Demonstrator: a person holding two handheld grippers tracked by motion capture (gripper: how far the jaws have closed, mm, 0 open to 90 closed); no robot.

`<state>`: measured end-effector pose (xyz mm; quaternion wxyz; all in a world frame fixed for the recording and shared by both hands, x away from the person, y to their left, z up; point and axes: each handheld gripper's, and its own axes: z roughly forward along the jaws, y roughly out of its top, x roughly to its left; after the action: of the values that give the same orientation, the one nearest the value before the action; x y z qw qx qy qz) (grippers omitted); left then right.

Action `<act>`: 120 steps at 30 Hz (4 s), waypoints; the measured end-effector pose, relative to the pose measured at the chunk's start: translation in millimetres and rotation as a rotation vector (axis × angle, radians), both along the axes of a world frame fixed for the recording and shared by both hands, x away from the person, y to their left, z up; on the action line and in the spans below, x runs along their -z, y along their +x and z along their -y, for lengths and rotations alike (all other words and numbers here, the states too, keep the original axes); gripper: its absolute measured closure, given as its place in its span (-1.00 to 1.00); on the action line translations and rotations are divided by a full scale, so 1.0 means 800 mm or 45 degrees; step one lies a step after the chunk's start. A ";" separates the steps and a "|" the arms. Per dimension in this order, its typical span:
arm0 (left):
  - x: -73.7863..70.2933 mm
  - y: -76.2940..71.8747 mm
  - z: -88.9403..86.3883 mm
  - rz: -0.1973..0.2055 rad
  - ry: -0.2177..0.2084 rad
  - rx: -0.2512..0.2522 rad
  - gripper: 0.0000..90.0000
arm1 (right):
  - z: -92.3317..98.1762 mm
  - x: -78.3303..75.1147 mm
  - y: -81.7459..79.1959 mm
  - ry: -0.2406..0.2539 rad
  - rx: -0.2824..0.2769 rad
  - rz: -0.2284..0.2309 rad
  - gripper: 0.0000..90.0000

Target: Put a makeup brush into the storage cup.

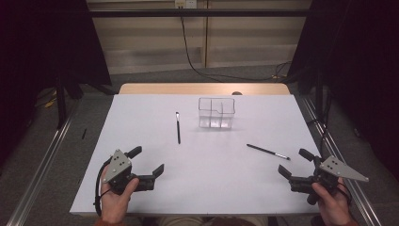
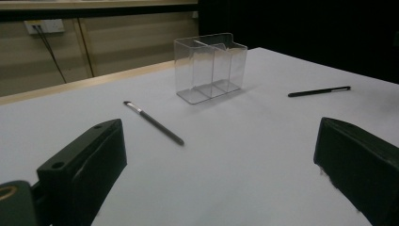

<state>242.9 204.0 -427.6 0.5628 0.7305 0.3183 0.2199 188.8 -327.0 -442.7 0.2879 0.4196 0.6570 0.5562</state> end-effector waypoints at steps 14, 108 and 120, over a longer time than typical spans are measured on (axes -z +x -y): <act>-0.012 0.023 0.017 0.021 -0.018 0.024 -0.96 | -0.002 0.000 0.001 0.026 -0.015 0.003 -1.00; -0.035 0.288 0.092 -0.276 0.170 -0.150 -0.88 | -0.004 0.002 0.003 0.024 -0.021 -0.018 -1.00; -0.052 0.302 0.103 -0.459 0.348 -0.176 -0.84 | -0.004 0.002 0.003 0.018 -0.025 -0.027 -1.00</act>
<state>484.7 121.6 -386.1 0.3762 0.8039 0.4301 0.1651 191.0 -323.7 -444.6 0.2726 0.4210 0.6602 0.5591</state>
